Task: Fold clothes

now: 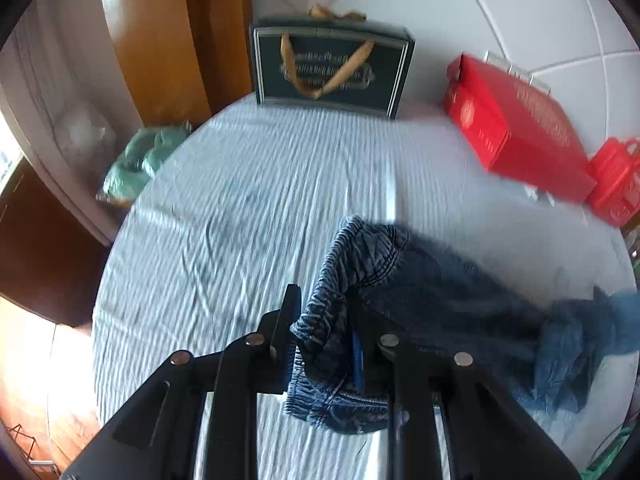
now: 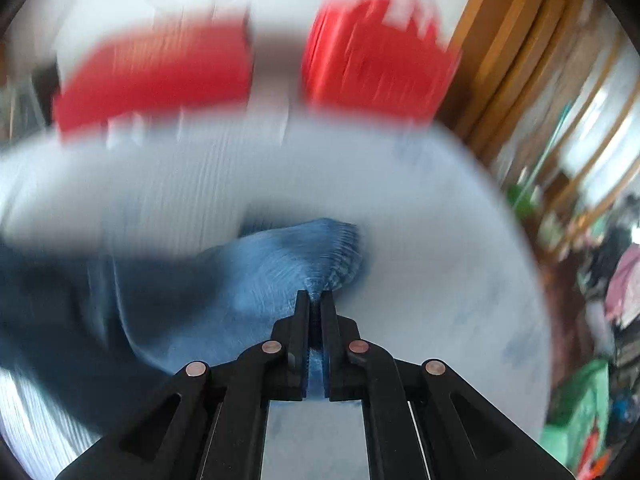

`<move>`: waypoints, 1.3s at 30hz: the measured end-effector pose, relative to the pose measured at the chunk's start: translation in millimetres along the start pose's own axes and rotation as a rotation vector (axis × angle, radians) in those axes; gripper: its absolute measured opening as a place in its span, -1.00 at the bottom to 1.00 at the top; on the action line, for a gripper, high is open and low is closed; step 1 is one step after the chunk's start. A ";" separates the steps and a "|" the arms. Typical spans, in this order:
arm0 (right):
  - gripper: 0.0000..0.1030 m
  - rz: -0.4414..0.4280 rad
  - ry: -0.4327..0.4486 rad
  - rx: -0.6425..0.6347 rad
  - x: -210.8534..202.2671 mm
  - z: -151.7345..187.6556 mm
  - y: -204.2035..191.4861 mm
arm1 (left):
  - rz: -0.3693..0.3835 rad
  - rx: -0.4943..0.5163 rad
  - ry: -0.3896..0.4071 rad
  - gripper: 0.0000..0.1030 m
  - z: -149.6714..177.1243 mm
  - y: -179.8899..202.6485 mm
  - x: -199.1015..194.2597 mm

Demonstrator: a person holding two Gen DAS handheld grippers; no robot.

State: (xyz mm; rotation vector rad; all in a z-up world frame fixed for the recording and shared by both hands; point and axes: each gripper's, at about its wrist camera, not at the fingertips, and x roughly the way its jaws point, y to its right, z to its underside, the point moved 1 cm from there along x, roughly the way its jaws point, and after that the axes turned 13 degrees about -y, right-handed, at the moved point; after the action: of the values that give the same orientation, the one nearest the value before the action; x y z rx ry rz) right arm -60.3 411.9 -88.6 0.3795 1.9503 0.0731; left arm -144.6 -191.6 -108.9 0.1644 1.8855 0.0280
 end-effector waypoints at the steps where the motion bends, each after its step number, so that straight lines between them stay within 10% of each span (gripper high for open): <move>1: -0.91 0.007 0.062 0.009 -12.6 -24.1 12.6 | -0.006 -0.001 0.017 -0.59 -11.4 3.7 -1.8; 5: -0.83 -0.010 0.200 0.027 -18.9 -121.8 40.3 | -0.041 -0.018 0.066 -0.59 -71.3 24.6 11.4; 8: -0.32 -0.039 0.127 0.095 13.0 -159.3 60.6 | -0.020 -0.052 0.009 -0.44 -114.5 31.7 42.3; 11: -0.25 -0.173 0.028 0.149 44.4 -152.7 63.2 | 0.041 -0.077 -0.059 0.01 -137.5 30.2 57.8; 15: 0.33 -0.290 -0.108 0.165 76.1 -110.4 59.8 | 0.034 -0.031 -0.037 1.00 -117.4 20.3 41.4; 21: 0.61 -0.343 -0.294 0.226 115.2 -26.2 62.1 | -0.061 0.015 -0.184 1.00 -40.9 -6.5 80.9; 29: 0.85 -0.321 -0.377 0.256 149.0 6.7 32.5 | -0.088 0.008 -0.270 1.00 16.6 -9.6 146.4; 31: 0.98 -0.292 -0.389 0.222 156.1 8.5 15.8 | -0.051 0.012 -0.297 0.64 18.3 -2.2 161.5; 33: 0.71 -0.230 -0.391 0.180 158.6 10.2 -1.5 | -0.032 -0.005 -0.281 -0.02 15.0 2.4 157.2; 34: 0.10 -0.192 -0.387 0.157 157.3 10.9 -10.1 | -0.034 0.001 -0.282 -0.34 13.6 6.7 153.4; 36: -0.92 -0.205 -0.339 0.148 136.8 8.6 -13.0 | -0.074 0.019 -0.236 -0.35 11.4 13.1 136.0; 39: -0.95 -0.224 -0.237 0.206 90.5 7.3 7.6 | -0.049 0.027 -0.114 -0.35 10.6 9.2 83.6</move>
State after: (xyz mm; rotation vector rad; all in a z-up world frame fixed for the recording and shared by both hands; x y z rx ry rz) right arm -84.0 445.1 -170.1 0.2870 1.7567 -0.3072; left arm -159.3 -172.4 -190.2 0.1351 1.7760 -0.0396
